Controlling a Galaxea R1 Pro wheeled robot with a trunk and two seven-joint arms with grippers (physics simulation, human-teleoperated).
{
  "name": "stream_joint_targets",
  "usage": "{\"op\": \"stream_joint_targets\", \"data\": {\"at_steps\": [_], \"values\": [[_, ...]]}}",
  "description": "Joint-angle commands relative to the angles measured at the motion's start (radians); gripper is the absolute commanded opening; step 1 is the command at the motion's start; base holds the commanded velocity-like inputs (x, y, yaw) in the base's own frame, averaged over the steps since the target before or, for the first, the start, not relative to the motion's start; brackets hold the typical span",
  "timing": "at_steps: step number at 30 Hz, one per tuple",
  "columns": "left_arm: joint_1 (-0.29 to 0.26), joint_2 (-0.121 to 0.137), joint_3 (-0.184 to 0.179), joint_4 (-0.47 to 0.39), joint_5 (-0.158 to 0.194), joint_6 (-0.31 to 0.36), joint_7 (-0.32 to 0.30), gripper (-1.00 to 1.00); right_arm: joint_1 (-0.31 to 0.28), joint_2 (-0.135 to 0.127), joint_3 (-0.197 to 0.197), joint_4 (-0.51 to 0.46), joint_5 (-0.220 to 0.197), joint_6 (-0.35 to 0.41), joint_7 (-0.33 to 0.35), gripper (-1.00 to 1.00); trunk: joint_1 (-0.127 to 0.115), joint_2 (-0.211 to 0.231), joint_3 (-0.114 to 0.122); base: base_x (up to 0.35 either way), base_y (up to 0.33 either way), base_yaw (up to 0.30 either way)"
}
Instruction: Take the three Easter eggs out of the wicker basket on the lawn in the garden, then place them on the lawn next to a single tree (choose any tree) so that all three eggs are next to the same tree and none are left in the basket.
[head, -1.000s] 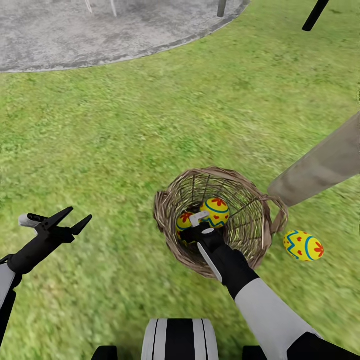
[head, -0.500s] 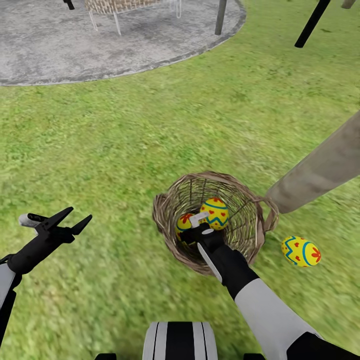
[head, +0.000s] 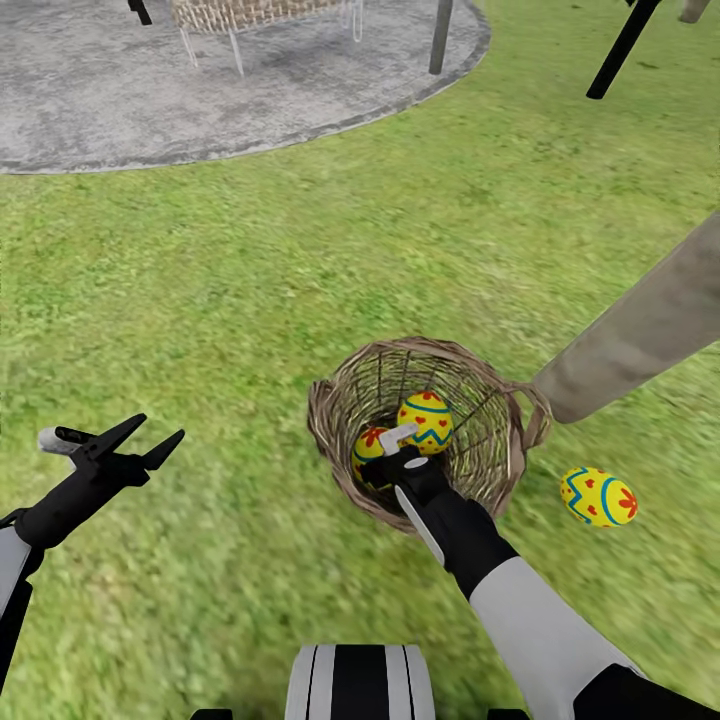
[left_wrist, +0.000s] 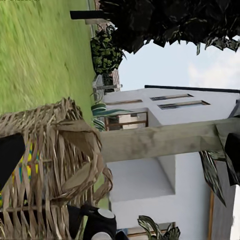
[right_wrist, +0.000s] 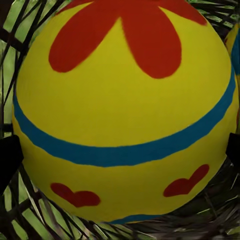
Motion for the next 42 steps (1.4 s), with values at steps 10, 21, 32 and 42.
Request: {"op": "stream_joint_targets", "data": {"at_steps": [10,21,32,42], "values": [[0.001,0.006,0.020,-0.022,0.004,-0.003,-0.003,1.00,0.000,0.000,0.002,-0.003,0.001,0.003,0.002,-1.00,-0.001,0.001,0.011,0.000,0.000,0.000],[0.002,0.005,0.020,-0.028,-0.002,-0.003,-0.005,1.00,0.000,-0.002,0.012,-0.002,0.001,0.003,0.003,-1.00,-0.003,0.001,0.023,0.000,0.000,0.000],[0.002,0.005,0.020,-0.029,-0.001,-0.003,-0.006,1.00,0.000,-0.001,0.012,-0.002,0.001,0.003,0.003,-1.00,-0.005,0.002,0.039,0.000,0.000,0.000],[0.002,0.004,0.018,-0.029,-0.001,-0.003,-0.005,1.00,0.000,-0.002,0.010,-0.003,0.001,0.003,0.003,-1.00,-0.006,0.003,0.054,0.000,0.000,0.000]]}}
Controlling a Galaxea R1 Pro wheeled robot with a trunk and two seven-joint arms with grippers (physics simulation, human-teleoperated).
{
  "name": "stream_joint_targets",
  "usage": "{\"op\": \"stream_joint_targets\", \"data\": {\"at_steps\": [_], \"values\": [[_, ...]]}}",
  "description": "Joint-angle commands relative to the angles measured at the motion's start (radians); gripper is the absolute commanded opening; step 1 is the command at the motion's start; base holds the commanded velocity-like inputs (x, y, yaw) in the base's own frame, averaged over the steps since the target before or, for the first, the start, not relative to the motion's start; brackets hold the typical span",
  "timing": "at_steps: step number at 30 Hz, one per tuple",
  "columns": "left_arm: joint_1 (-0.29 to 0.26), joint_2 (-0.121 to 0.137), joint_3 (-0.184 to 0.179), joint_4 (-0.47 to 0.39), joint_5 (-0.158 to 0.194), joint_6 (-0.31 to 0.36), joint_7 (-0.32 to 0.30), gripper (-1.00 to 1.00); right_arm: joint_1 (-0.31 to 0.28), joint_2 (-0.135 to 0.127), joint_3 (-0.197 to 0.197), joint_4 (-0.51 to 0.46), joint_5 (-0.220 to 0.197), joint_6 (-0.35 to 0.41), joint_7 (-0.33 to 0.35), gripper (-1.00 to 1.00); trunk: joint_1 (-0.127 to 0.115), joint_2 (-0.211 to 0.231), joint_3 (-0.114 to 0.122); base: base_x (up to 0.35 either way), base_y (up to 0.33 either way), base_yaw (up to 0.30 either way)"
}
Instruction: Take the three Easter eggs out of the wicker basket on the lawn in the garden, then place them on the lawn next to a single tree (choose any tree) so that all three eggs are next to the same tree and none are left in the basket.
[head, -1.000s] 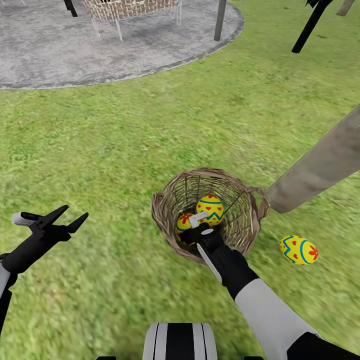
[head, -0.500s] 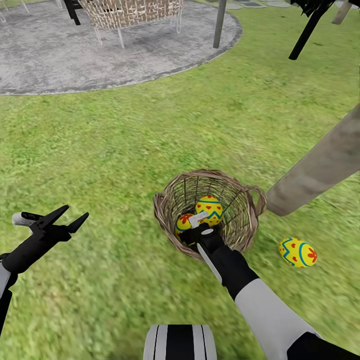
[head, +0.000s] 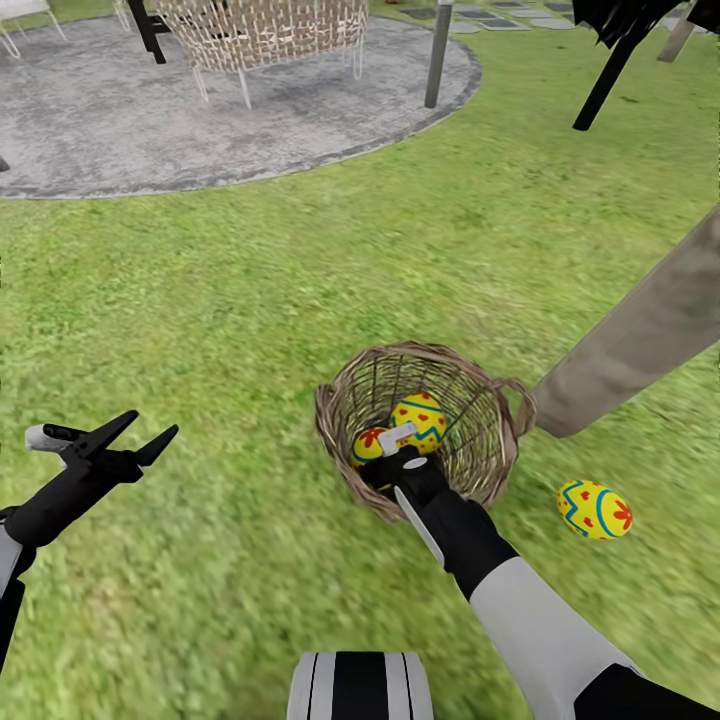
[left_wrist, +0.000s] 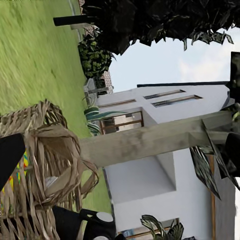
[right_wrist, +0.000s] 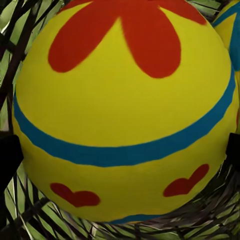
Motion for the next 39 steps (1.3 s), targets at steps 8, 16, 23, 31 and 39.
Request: {"op": "stream_joint_targets", "data": {"at_steps": [8,16,23,31,39], "values": [[0.000,-0.005,-0.001,0.000,0.000,0.000,0.000,1.00,0.000,-0.001,-0.004,-0.009,0.000,0.000,0.000,-1.00,-0.002,0.001,0.019,0.000,0.000,0.000],[0.000,-0.005,-0.001,-0.002,0.001,-0.001,0.000,1.00,0.000,-0.002,-0.005,-0.009,0.000,0.000,0.000,-1.00,-0.004,0.002,0.031,0.000,0.000,0.000],[0.000,-0.005,-0.001,-0.001,0.000,-0.001,0.000,1.00,0.000,-0.002,-0.005,-0.009,-0.001,0.000,0.000,-1.00,-0.005,0.002,0.039,0.000,0.000,0.000],[0.000,-0.007,-0.002,-0.002,0.000,-0.001,0.000,1.00,0.000,0.000,-0.004,-0.009,-0.001,0.000,0.000,-1.00,-0.008,0.004,0.066,0.000,0.000,0.000],[0.000,-0.007,-0.004,-0.002,0.000,-0.001,0.000,1.00,0.000,0.000,0.001,-0.009,-0.001,0.000,0.000,-1.00,-0.011,0.006,0.097,0.000,0.000,0.000]]}}
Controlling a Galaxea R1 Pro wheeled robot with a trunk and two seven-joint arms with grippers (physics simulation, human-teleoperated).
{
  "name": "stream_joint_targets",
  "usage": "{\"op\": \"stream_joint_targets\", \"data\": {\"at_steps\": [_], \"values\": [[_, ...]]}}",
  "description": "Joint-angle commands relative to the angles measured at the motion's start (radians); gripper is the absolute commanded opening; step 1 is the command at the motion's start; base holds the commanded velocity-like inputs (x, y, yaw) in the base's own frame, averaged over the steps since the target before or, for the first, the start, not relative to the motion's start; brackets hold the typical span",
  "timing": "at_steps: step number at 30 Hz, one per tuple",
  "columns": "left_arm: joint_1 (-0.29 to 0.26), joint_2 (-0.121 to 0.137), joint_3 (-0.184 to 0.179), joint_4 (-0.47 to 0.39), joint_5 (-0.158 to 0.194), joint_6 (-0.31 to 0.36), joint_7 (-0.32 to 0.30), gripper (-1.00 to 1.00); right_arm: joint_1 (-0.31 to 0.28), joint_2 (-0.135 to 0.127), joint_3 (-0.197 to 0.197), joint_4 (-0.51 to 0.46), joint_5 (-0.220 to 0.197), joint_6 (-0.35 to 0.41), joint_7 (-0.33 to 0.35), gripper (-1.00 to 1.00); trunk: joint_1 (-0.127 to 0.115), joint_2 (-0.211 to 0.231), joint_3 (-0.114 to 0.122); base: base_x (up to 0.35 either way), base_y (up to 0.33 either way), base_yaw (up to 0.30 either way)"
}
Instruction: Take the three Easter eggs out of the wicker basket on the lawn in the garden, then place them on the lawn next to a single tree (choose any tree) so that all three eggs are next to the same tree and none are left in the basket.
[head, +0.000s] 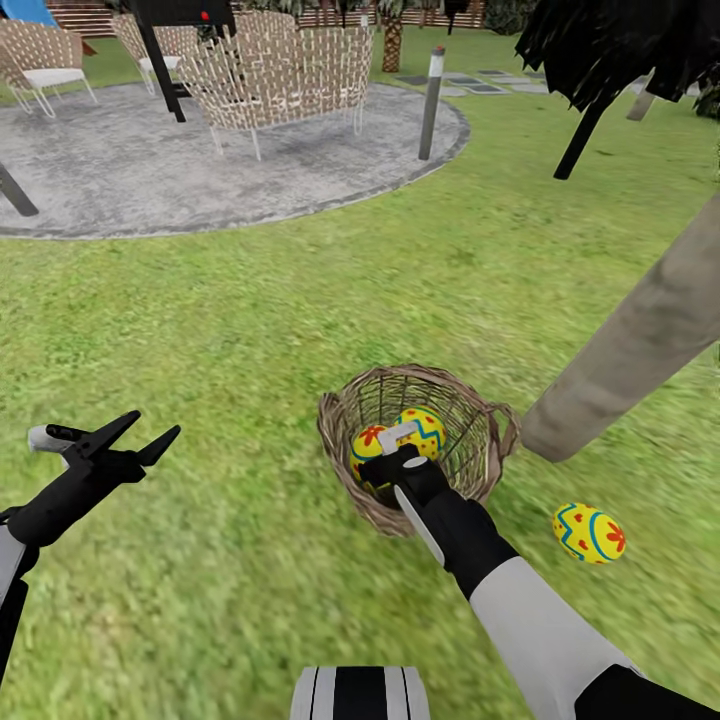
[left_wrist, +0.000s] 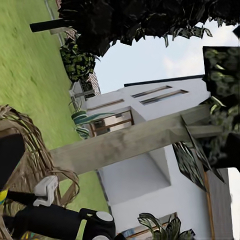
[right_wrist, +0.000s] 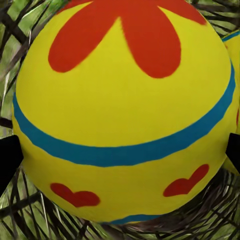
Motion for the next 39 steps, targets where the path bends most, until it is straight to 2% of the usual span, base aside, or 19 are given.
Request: {"op": "stream_joint_targets", "data": {"at_steps": [1,30,39], "values": [[0.000,0.000,0.001,0.000,-0.001,0.000,0.000,1.00,0.000,0.000,0.000,0.000,0.004,0.000,0.000,-1.00,0.000,0.000,0.004,0.000,0.000,0.000],[0.000,0.002,-0.001,0.001,-0.001,0.001,0.000,1.00,0.000,0.000,-0.003,0.025,-0.004,-0.001,0.000,-1.00,-0.013,0.007,0.116,0.000,0.000,0.000],[0.000,0.001,-0.002,0.002,-0.001,0.001,0.003,1.00,0.000,-0.011,-0.006,0.031,-0.003,0.000,0.000,-1.00,-0.017,0.009,0.151,0.000,0.000,0.000]]}}
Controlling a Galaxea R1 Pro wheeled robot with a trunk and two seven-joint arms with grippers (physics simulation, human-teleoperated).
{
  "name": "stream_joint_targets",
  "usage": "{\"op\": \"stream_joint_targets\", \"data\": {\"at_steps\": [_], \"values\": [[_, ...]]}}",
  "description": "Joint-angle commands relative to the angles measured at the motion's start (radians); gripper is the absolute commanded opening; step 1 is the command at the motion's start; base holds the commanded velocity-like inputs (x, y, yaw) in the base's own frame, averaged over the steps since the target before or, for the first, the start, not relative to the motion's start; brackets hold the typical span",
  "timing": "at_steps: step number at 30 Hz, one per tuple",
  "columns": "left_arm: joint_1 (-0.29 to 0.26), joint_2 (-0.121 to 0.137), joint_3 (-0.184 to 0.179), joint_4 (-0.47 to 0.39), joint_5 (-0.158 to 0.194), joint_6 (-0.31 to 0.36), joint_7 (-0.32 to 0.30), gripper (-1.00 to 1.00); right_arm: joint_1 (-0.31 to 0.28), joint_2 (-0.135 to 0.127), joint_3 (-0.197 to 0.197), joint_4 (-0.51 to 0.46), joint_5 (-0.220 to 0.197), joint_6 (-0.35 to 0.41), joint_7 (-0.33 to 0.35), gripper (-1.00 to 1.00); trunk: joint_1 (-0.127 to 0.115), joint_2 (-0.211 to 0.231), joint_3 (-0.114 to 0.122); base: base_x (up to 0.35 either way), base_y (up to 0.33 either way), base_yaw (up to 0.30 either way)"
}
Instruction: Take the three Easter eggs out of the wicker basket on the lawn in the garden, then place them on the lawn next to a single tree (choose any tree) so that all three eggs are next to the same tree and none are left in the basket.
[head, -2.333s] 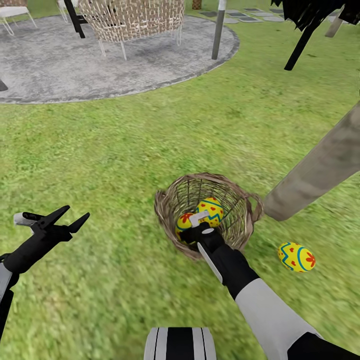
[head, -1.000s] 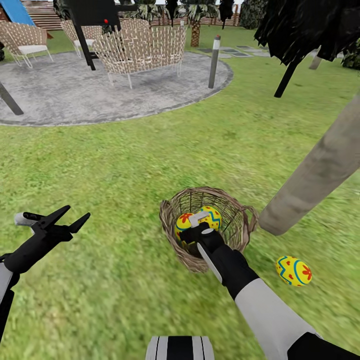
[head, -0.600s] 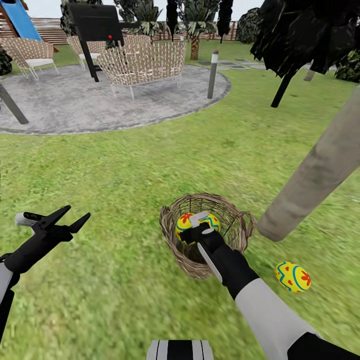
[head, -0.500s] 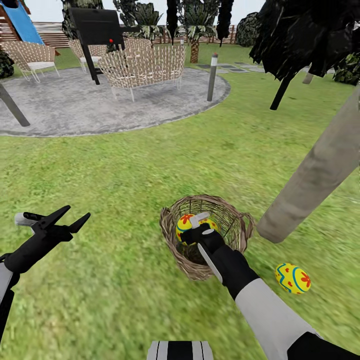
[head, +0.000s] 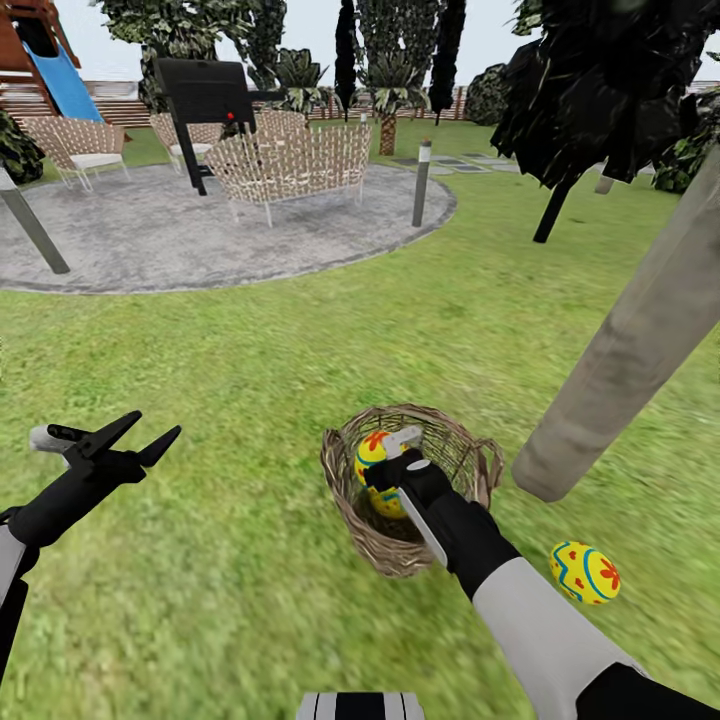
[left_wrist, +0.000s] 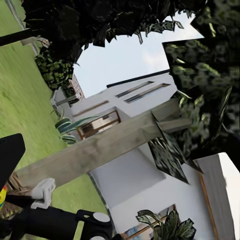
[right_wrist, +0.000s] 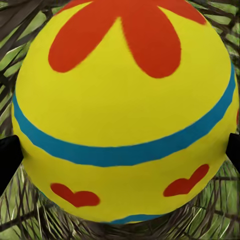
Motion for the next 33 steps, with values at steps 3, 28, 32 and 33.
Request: {"op": "stream_joint_targets", "data": {"at_steps": [3,28,32,33], "values": [[0.000,0.001,0.001,0.000,-0.001,0.001,0.003,1.00,0.000,-0.004,0.000,-0.003,0.000,0.002,0.000,-1.00,-0.001,0.001,0.012,0.000,0.000,0.000],[0.000,0.004,0.007,0.010,0.009,0.003,-0.005,1.00,0.044,-0.025,-0.195,-0.313,-0.004,0.091,0.002,-1.00,-0.009,0.005,0.077,-0.051,0.000,0.000],[0.000,0.003,0.006,0.012,0.009,0.002,-0.005,1.00,0.081,-0.024,-0.196,-0.375,-0.005,0.088,0.003,-1.00,-0.009,0.005,0.077,0.000,0.000,0.000],[0.000,0.002,0.006,0.013,0.008,0.001,-0.005,1.00,0.092,-0.021,-0.196,-0.388,-0.006,0.086,0.003,-1.00,-0.009,0.005,0.077,0.000,0.000,0.000]]}}
